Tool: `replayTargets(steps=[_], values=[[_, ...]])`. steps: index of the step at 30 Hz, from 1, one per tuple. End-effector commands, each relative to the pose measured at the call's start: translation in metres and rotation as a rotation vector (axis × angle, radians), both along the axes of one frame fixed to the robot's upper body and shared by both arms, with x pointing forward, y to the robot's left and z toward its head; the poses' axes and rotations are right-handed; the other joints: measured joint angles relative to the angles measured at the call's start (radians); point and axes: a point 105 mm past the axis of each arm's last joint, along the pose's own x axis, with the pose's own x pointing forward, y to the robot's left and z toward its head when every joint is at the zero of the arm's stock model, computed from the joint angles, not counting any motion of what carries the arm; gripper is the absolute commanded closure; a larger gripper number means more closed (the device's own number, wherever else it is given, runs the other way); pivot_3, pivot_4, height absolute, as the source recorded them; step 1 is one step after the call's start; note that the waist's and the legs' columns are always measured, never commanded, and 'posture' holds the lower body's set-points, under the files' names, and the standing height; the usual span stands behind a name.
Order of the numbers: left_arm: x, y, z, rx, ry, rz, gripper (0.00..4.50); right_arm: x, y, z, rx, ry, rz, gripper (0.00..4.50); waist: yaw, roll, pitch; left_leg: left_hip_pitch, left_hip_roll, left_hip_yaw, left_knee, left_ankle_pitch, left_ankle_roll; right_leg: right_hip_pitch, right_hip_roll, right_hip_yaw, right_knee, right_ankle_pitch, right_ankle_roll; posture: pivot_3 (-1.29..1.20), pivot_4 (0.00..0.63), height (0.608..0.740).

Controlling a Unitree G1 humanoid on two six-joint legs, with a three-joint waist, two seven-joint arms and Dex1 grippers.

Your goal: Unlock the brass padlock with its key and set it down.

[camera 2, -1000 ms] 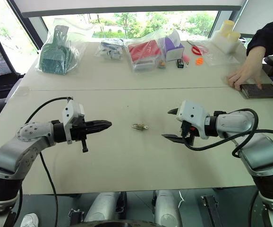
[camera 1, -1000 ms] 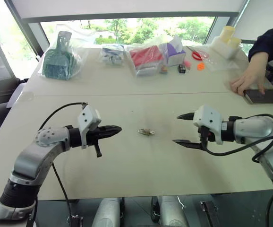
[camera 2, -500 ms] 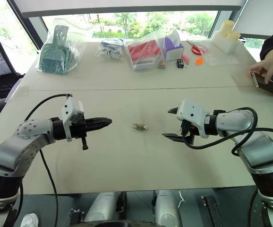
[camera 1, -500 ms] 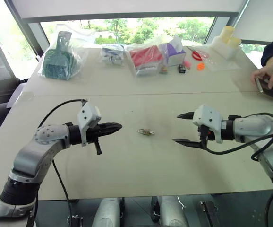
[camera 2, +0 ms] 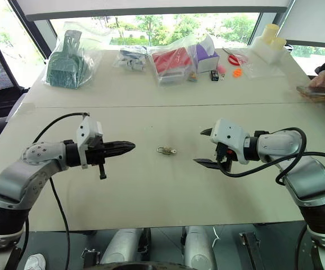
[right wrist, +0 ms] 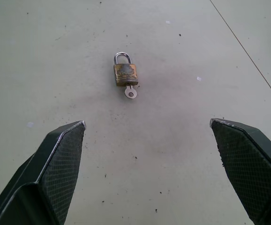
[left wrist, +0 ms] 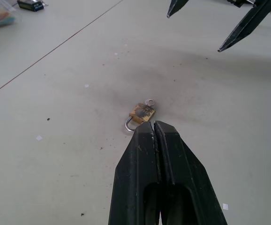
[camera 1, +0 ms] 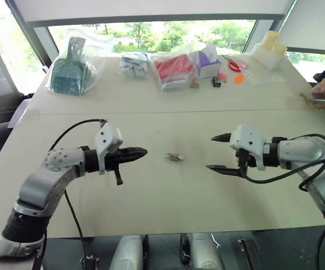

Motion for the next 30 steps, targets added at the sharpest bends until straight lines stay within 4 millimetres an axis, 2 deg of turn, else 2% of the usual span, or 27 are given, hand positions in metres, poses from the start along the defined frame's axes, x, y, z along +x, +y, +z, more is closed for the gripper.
replayTargets(steps=[1,4,5,7,13,14,20,30], values=[[0.004,-0.007,0.004,0.007,-0.053,-0.039,4.5,-0.001,0.003,0.011,-0.005,-0.052,0.013,0.08,0.001,0.0,0.0,0.0,0.0,0.0,0.0,0.0,0.0,0.0,0.0,0.0,0.0,0.0,0.0,0.0,0.15,0.74],[0.01,-0.013,-0.004,0.021,-0.069,-0.065,4.5,-0.002,0.002,0.01,-0.004,-0.051,0.005,0.08,0.0,0.0,0.0,0.0,0.0,0.0,0.0,0.0,0.0,0.0,0.0,0.0,0.0,0.0,0.0,0.0,0.15,0.74],[0.011,-0.016,-0.009,0.029,-0.068,-0.085,3.95,-0.003,0.002,0.01,-0.004,-0.05,0.002,0.0,0.001,0.0,0.0,0.0,0.0,0.0,0.0,0.0,0.0,0.0,0.0,0.0,0.0,0.0,0.0,0.0,0.15,0.74],[0.015,-0.023,-0.019,0.048,-0.074,-0.128,3.23,-0.004,0.001,0.008,-0.005,-0.047,-0.004,0.0,0.002,0.0,0.0,0.0,0.0,0.0,0.0,0.0,0.0,0.0,0.0,0.0,0.0,0.0,0.0,0.0,0.15,0.74],[0.033,-0.044,-0.036,0.051,-0.083,-0.256,0.15,-0.01,0.002,0.007,0.003,-0.044,-0.026,0.0,0.002,0.0,0.0,0.0,0.0,0.001,0.0,0.0,0.0,0.0,0.0,0.0,0.0,0.0,0.0,0.0,0.15,0.74],[0.036,-0.047,-0.038,0.059,-0.087,-0.277,0.03,-0.011,0.002,0.007,0.004,-0.044,-0.031,0.0,0.002,0.0,0.0,0.0,0.0,0.001,0.0,0.0,0.0,0.0,0.0,0.0,0.0,0.0,0.0,0.0,0.15,0.74],[0.057,-0.064,-0.047,0.11,-0.118,-0.363,0.03,-0.02,-0.003,0.006,0.004,-0.046,-0.083,0.0,0.004,0.0,0.0,0.0,-0.001,0.0,0.0,0.0,0.0,0.0,0.0,0.0,0.0,0.002,0.003,0.0,0.15,0.74],[0.065,-0.08,-0.073,0.207,-0.085,-0.47,0.03,-0.035,-0.007,0.005,0.005,-0.05,-0.151,0.0,0.003,-0.001,0.0,-0.001,-0.001,0.0,0.001,0.0,0.0,0.0,0.0,-0.001,0.0,0.002,0.004,0.0,0.15,0.74]])
